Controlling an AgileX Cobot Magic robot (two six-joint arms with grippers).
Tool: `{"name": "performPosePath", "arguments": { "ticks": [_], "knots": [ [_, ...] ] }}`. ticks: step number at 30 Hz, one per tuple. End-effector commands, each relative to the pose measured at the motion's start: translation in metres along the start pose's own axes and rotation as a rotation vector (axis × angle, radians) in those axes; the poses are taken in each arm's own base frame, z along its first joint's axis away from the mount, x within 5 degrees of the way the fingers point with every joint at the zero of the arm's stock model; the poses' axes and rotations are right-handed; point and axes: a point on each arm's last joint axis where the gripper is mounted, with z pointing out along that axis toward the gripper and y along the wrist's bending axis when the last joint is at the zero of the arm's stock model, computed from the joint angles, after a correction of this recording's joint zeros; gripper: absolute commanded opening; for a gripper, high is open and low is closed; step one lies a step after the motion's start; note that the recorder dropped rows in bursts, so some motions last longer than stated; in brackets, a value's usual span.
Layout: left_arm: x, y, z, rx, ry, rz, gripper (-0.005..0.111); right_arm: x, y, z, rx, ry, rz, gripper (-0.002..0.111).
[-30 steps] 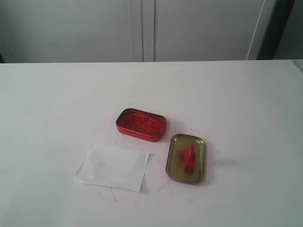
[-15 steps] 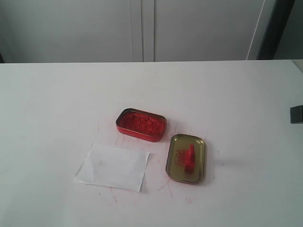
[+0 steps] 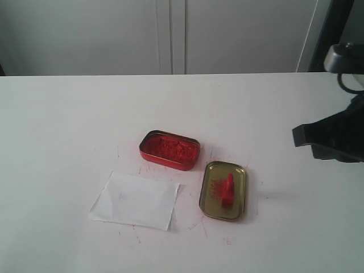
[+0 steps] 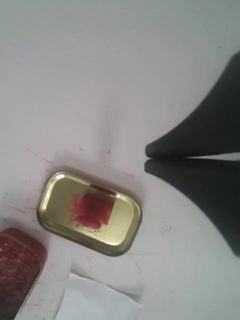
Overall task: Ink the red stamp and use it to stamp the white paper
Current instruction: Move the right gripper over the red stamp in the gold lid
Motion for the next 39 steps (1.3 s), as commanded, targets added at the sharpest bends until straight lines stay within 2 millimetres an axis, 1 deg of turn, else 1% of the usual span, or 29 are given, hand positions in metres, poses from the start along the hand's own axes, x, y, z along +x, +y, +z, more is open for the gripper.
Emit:
{"name": "performPosePath", "arguments": {
  "ticks": [1,7,12,16,19,22,26,29,31,39],
  "knots": [
    [0.001,0.000,0.000,-0.001,-0.001,-0.002,0.000,-0.007,0.011,0.013,0.013,0.044,-0.026,0.000],
    [0.001,0.000,0.000,-0.001,-0.001,-0.002,0.000,-0.015,0.028,0.035,0.033,0.109,-0.061,0.000],
    [0.001,0.000,0.000,-0.001,-0.001,-0.002,0.000,-0.023,0.047,0.052,0.029,0.143,-0.085,0.000],
    [0.001,0.000,0.000,-0.001,-0.001,-0.002,0.000,-0.026,0.059,0.065,0.026,0.172,-0.091,0.000],
    [0.001,0.000,0.000,-0.001,-0.001,-0.002,0.000,-0.030,0.070,0.081,0.020,0.193,-0.101,0.000],
    [0.001,0.000,0.000,-0.001,-0.001,-0.002,0.000,-0.033,0.075,0.088,-0.003,0.146,-0.106,0.000],
    [0.001,0.000,0.000,-0.001,-0.001,-0.002,0.000,-0.036,0.078,0.088,-0.032,0.111,-0.083,0.000],
    [0.001,0.000,0.000,-0.001,-0.001,-0.002,0.000,-0.034,0.079,0.088,-0.041,0.141,-0.057,0.000],
    [0.000,0.000,0.000,-0.003,-0.002,-0.003,0.000,-0.031,0.079,0.089,-0.027,0.188,0.033,0.000],
    [0.000,0.000,0.000,-0.003,-0.007,-0.003,0.000,-0.044,0.087,0.120,0.043,0.309,0.137,0.000]
  ]
}}
